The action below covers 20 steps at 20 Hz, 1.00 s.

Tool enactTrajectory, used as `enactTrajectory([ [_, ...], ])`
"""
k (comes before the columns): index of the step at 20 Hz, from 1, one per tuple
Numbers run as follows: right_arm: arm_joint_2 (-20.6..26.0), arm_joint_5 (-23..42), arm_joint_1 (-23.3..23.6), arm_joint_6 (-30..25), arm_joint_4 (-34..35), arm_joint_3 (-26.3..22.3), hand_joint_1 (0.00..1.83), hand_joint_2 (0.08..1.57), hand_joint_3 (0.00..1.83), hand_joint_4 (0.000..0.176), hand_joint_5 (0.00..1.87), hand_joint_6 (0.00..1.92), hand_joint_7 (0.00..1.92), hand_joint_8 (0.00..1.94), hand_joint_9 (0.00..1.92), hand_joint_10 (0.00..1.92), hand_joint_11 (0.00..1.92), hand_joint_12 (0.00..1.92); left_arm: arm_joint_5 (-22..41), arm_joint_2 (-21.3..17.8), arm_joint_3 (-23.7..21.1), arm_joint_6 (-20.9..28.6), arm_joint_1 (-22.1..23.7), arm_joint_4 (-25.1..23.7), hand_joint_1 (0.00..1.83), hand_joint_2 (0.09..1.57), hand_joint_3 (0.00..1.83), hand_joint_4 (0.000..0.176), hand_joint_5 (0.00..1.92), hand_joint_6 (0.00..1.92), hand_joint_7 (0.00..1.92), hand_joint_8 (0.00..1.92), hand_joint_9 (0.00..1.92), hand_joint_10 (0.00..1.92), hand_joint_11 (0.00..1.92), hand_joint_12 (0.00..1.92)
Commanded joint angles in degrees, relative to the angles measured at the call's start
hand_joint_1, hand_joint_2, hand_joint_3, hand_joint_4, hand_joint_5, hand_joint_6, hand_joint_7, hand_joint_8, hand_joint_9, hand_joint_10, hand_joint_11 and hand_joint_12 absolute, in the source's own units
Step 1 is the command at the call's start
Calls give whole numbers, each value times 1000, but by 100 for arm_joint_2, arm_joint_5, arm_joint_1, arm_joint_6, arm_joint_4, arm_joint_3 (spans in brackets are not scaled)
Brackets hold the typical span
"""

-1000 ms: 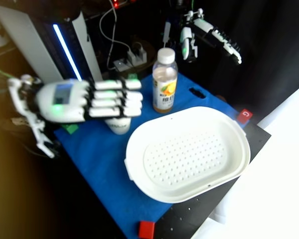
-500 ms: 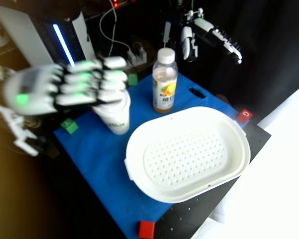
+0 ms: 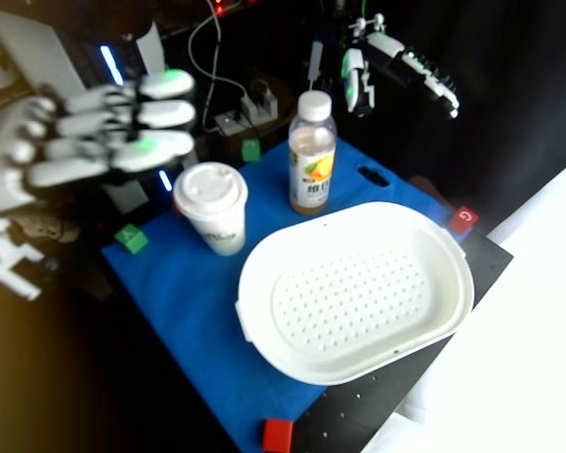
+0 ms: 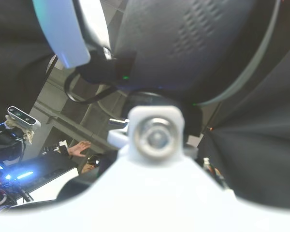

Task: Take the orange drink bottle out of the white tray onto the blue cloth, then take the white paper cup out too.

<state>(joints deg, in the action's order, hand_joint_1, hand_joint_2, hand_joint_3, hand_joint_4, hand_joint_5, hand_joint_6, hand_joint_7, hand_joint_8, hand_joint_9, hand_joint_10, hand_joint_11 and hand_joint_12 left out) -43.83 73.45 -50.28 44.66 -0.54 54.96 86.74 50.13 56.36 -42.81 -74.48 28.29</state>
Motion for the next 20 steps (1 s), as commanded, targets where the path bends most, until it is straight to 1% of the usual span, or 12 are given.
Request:
enactTrajectory([
  [1, -23, 727, 37, 0, 186, 41, 386, 1268, 26, 0, 0, 0, 17, 3, 0, 326, 0, 1424, 848, -65, -4, 34, 17, -13, 554, 1128, 0, 115, 46, 4, 0, 0, 0, 0, 0, 290],
  [3, -32, 750, 37, 5, 347, 73, 402, 1297, 21, 0, 0, 0, 0, 0, 0, 160, 0, 1578, 1066, -101, -40, 33, 17, -5, 534, 1127, 0, 133, 9, 0, 0, 0, 0, 0, 0, 275],
  [5, 5, 771, 38, 6, 396, 61, 451, 1295, 7, 0, 0, 0, 0, 0, 0, 11, 0, 1879, 1191, -175, -75, 28, 17, -29, 509, 1134, 1, 150, 0, 0, 0, 0, 0, 0, 0, 307],
  [6, 21, 798, 38, 6, 427, 50, 463, 1277, 0, 0, 0, 0, 0, 0, 0, 1, 0, 1913, 1235, -217, -91, 9, 17, -47, 501, 1137, 1, 154, 0, 0, 0, 0, 0, 0, 0, 372],
  [7, 48, 855, 38, 7, 474, 45, 450, 1269, 0, 0, 0, 0, 0, 0, 0, 0, 0, 1919, 1243, -261, -108, -15, 20, -60, 516, 1145, 2, 169, 0, 0, 0, 0, 0, 0, 0, 274],
  [10, 122, 1091, 36, 112, 625, 22, 505, 1262, 0, 0, 0, 0, 0, 0, 0, 0, 0, 1921, 1245, -315, -112, -72, 88, -76, 528, 1159, 2, 176, 0, 0, 0, 0, 0, 0, 0, 86],
  [11, 199, 1235, 34, 212, 669, -47, 506, 1245, 0, 22, 0, 0, 0, 0, 0, 0, 0, 1921, 1245, -317, -86, -98, 222, -181, 528, 1170, 1, 165, 0, 0, 0, 0, 0, 0, 0, 182],
  [12, 276, 1302, 27, 259, 688, -104, 500, 1233, 0, 58, 0, 0, 0, 0, 0, 0, 0, 1921, 1245, -319, -69, -109, 284, -252, 506, 1175, 0, 172, 0, 0, 0, 0, 0, 0, 0, 256],
  [15, 436, 1437, -21, 311, 743, -201, 465, 1197, 0, 55, 0, 0, 0, 0, 0, 0, 0, 1921, 1245, -387, -66, -233, 489, -418, 487, 1185, 0, 176, 0, 0, 0, 0, 0, 0, 0, 6],
  [18, 521, 1635, -22, 313, 777, -232, 447, 1169, 0, 96, 0, 0, 0, 0, 24, 11, 0, 1921, 1246, -537, -100, -334, 659, -584, 480, 1179, 0, 176, 0, 0, 0, 0, 0, 0, 0, 0],
  [19, 530, 1745, -22, 313, 794, -231, 455, 1173, 0, 111, 0, 0, 0, 0, 60, 29, 0, 1921, 1246, -563, -99, -389, 730, -657, 526, 1173, 0, 160, 0, 0, 0, 0, 0, 0, 0, 0],
  [20, 538, 1869, -22, 313, 806, -228, 417, 1186, 0, 110, 0, 0, 0, 0, 62, 36, 0, 1921, 1246, -578, -96, -479, 834, -758, 531, 1155, 0, 162, 0, 0, 0, 0, 0, 0, 0, 0],
])
